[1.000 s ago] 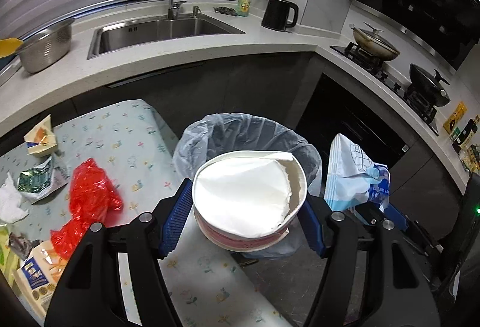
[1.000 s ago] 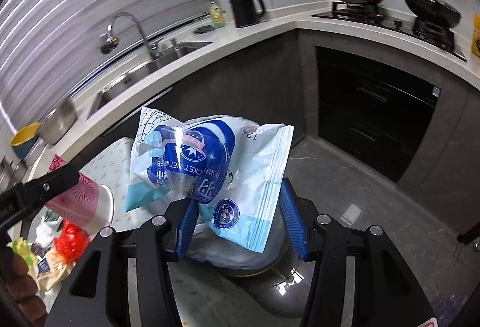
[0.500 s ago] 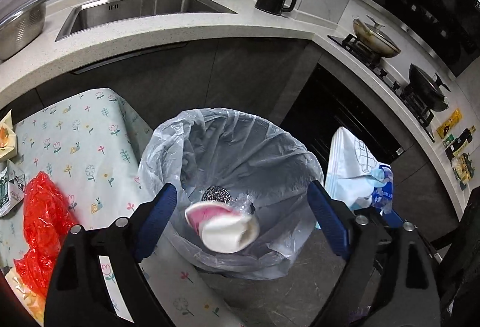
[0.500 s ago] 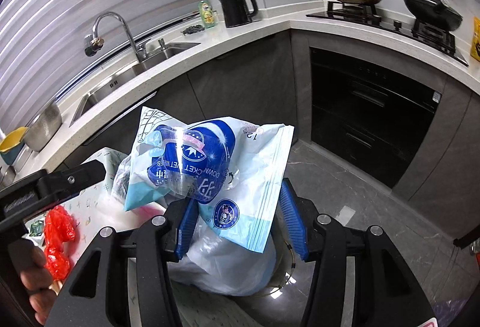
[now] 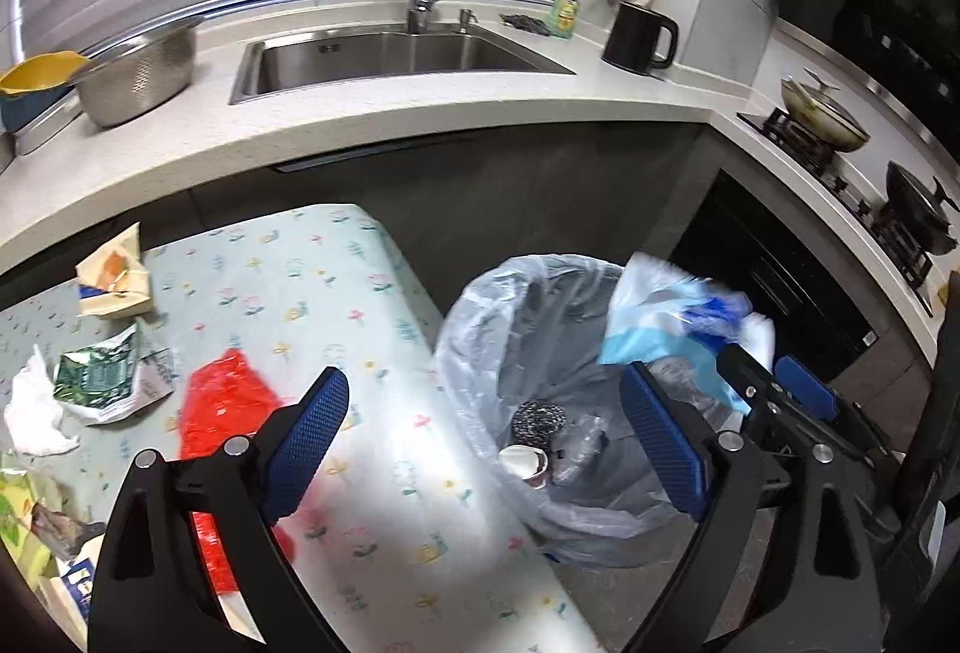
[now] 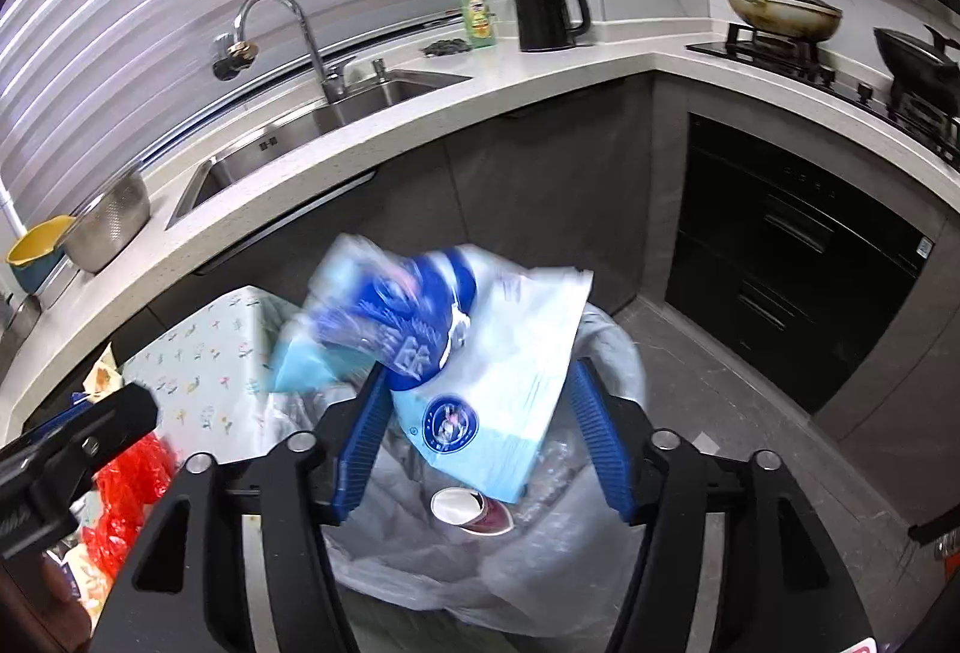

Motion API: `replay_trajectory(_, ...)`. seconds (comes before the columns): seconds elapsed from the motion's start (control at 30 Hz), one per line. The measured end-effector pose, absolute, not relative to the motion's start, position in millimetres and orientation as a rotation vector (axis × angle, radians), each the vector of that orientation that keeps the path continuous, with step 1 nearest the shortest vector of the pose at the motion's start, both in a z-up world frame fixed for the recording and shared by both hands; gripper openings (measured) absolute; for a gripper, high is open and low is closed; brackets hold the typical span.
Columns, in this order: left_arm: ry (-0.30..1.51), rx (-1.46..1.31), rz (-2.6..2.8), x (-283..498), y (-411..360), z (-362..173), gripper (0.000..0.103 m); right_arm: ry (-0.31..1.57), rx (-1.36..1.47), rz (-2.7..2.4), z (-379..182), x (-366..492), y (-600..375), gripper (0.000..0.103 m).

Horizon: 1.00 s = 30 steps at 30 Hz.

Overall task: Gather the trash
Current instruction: 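Open both tools to drop the cup and wipe pack into the bin, then move both tools back over the table toward the tissue pack and snack bag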

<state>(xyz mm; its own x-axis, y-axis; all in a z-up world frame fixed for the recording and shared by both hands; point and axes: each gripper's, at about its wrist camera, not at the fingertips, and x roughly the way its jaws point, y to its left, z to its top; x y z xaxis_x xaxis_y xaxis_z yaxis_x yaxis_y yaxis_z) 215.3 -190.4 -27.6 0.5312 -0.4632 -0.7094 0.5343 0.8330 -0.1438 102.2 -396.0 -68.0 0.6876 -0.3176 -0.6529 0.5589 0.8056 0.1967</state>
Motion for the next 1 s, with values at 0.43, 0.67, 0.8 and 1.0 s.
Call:
replay_trajectory(0.43,0.766,0.063,-0.488,206,-116,-3,0.089,0.597,0.356,-0.411,-28,99,-328,0.071)
replay_trajectory(0.67,0.736,0.054,-0.424,195,-72,11,0.092,0.595,0.324,-0.337,-13,93,-282,0.073)
replay_trajectory(0.8,0.73,0.053,-0.393,190,-45,15,0.092,0.606,0.314,-0.291,-9,93,-254,0.073)
replay_trajectory(1.0,0.729,0.042,-0.358,181,-11,19,0.092,0.616,0.298,-0.241,-5,87,-217,0.073)
